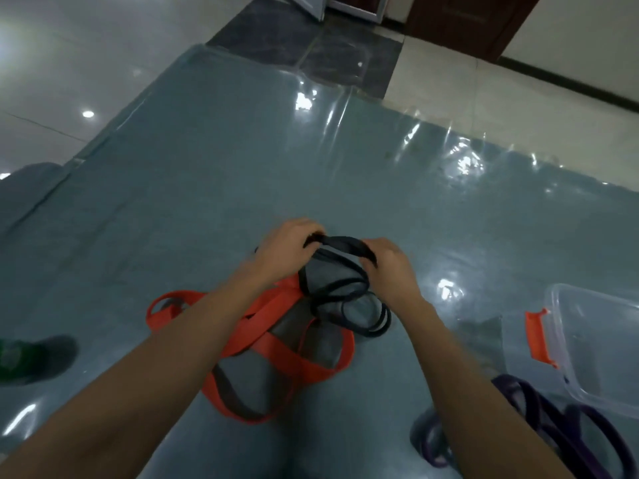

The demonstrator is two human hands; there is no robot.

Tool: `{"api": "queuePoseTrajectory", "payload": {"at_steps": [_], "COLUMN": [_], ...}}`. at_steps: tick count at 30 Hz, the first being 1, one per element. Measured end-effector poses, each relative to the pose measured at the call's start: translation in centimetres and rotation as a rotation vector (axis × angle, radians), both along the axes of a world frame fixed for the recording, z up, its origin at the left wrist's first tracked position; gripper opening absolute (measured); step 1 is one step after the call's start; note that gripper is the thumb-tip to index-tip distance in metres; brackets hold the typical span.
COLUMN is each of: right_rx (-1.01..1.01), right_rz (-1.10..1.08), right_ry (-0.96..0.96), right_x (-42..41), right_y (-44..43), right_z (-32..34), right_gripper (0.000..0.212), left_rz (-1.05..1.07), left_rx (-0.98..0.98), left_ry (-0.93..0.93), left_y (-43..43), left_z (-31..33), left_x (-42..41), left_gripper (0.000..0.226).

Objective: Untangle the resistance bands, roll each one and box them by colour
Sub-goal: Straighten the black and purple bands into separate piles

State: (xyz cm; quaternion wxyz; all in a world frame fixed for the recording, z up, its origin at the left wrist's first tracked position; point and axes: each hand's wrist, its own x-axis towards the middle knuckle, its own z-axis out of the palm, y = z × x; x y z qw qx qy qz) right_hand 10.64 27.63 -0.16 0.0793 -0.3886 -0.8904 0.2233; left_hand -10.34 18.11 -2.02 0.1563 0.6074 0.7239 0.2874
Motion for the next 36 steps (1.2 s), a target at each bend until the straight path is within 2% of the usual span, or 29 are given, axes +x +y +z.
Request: {"api": "queuePoseTrajectory", "payload": {"at_steps": [3, 5, 8, 10, 12, 14, 18, 23, 26, 29, 31, 34, 36], "right_rx": [-0.068, -0.072, -0.111, -0.18, -0.238, -0.192, -0.066, -0.149, -0.165, -0.168, -0.111, -0.028, -0.042], "right_rz": [0.02, 0.032, 0.091, 0.119, 0.126, 0.141, 0.247, 0.237, 0.226, 0.26, 0.274, 0.204, 0.146], "right_ry": [-0.182, -0.276, -0.344, -0.394, -0.424, -0.417, -0.421, -0.446, -0.44, -0.488, -0.524, -0.51, -0.461], "right_x": [1.3, 2.0, 2.2, 2.2, 2.2, 2.3, 3.4, 7.0, 9.8, 12.3, 12.6, 11.4, 10.7], "right_y": [0.0, 0.0, 0.8, 1.6, 2.1, 2.1, 1.1, 0.0, -0.9, -2.3, -3.3, -4.0, -3.5], "right_z": [-3.6, -5.7, -7.8, -8.6, -9.2, -9.4, -9.3, -8.5, -8.2, -8.3, -8.6, -9.1, -8.9], "right_gripper": [0.038, 0.056, 0.082, 0.092, 0.097, 0.099, 0.109, 0.108, 0.107, 0.123, 0.13, 0.117, 0.088], "left_rz": [-0.102, -0.134, -0.153, -0.162, -0.147, -0.151, -0.248, -0.315, -0.378, -0.399, -0.363, -0.309, -0.293], "left_rx": [-0.137, -0.337, -0.616, -0.68, -0.646, -0.606, -0.579, -0.61, -0.589, -0.616, -0.614, -0.59, -0.576], "left_ry": [0.102, 0.224, 0.329, 0.347, 0.378, 0.412, 0.517, 0.621, 0.683, 0.705, 0.653, 0.499, 0.424], "left_y": [0.5, 0.6, 0.8, 0.9, 1.0, 1.2, 1.0, 1.2, 1.3, 0.5, -0.3, -1.2, -1.9], "left_z": [-3.1, -4.9, -6.7, -7.1, -7.1, -6.8, -6.0, -4.1, -3.3, -3.6, -4.0, -4.1, -4.1], "left_x": [0.7, 0.9, 0.5, 0.4, 0.8, 1.4, 3.3, 6.5, 8.9, 11.2, 11.9, 12.1, 12.2], "left_gripper": [0.028, 0.051, 0.076, 0.08, 0.079, 0.073, 0.042, 0.016, 0.017, 0.028, 0.034, 0.027, 0.017]}}
